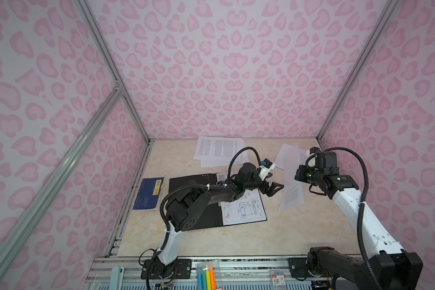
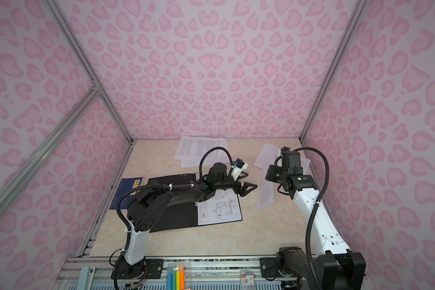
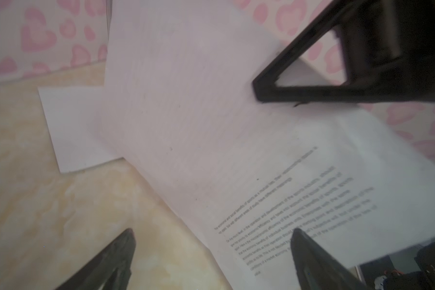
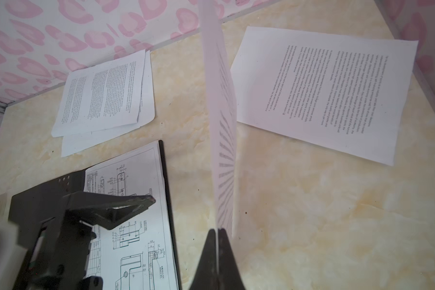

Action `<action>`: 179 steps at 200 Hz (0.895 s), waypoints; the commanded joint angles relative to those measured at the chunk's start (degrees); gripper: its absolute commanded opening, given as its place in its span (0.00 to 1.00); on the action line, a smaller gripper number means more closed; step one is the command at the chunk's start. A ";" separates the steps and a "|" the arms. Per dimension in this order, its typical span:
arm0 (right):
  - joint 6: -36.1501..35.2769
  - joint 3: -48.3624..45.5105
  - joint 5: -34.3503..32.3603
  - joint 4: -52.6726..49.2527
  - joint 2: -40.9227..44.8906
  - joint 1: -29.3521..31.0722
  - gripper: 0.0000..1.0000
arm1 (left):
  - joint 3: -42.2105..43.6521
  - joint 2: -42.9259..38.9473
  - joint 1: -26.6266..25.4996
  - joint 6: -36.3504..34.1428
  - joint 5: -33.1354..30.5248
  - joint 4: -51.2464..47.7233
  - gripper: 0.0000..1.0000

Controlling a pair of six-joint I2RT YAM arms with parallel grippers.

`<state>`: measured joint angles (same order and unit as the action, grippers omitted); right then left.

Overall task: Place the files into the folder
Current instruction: 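Lift the text sheet with the right gripper while the left gripper withdraws toward the folder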

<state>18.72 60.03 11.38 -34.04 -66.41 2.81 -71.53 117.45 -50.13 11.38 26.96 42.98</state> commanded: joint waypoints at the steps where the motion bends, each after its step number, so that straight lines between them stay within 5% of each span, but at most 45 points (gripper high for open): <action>1: 1.01 -0.37 1.20 -0.02 0.96 -0.30 0.00 | 4.47 -0.29 -0.47 -3.52 -3.24 29.02 0.97; 45: 1.62 0.09 3.61 0.47 2.10 -0.44 0.00 | 12.92 1.31 -1.22 -2.90 -11.43 48.38 0.98; 141: 5.39 11.69 1.00 5.04 -3.80 17.42 0.00 | 44.51 -18.68 -6.12 -6.86 -24.62 47.88 0.97; 179: 8.64 15.40 1.74 9.51 -6.80 27.19 0.00 | 54.57 -32.70 -6.12 -1.86 -43.02 37.22 0.98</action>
<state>24.88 73.95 12.45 -28.97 -71.88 26.17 -20.95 91.83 -56.27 5.72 -0.99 86.17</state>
